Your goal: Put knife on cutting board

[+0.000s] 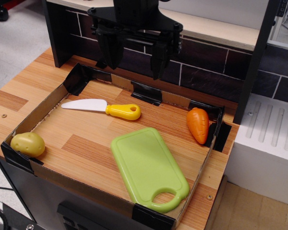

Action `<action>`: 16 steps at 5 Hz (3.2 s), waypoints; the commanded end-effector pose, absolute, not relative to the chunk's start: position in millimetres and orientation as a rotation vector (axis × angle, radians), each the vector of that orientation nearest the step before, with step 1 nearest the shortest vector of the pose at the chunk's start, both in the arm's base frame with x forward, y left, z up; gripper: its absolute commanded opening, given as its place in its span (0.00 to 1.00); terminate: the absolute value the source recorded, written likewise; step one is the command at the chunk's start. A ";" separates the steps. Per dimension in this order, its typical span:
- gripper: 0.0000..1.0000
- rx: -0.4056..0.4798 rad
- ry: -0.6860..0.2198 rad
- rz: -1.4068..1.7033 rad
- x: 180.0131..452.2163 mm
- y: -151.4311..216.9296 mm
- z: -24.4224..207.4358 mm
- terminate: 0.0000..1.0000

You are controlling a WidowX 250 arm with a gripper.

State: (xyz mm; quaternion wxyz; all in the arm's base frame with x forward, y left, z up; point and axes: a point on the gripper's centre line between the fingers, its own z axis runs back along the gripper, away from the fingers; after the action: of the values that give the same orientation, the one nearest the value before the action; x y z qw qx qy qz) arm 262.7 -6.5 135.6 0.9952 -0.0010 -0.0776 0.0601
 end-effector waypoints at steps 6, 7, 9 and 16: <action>1.00 -0.023 -0.101 1.387 287.8 33.1 108.7 0.00; 1.00 0.013 -0.064 1.609 289.6 38.2 87.5 0.00; 1.00 -0.002 -0.161 1.609 285.2 38.0 56.0 0.00; 0.00 0.082 -0.190 1.517 303.7 43.8 -4.0 0.00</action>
State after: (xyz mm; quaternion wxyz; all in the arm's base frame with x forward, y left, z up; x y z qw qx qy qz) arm 306.9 43.3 -1.6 0.7200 0.0406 -0.0828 0.6879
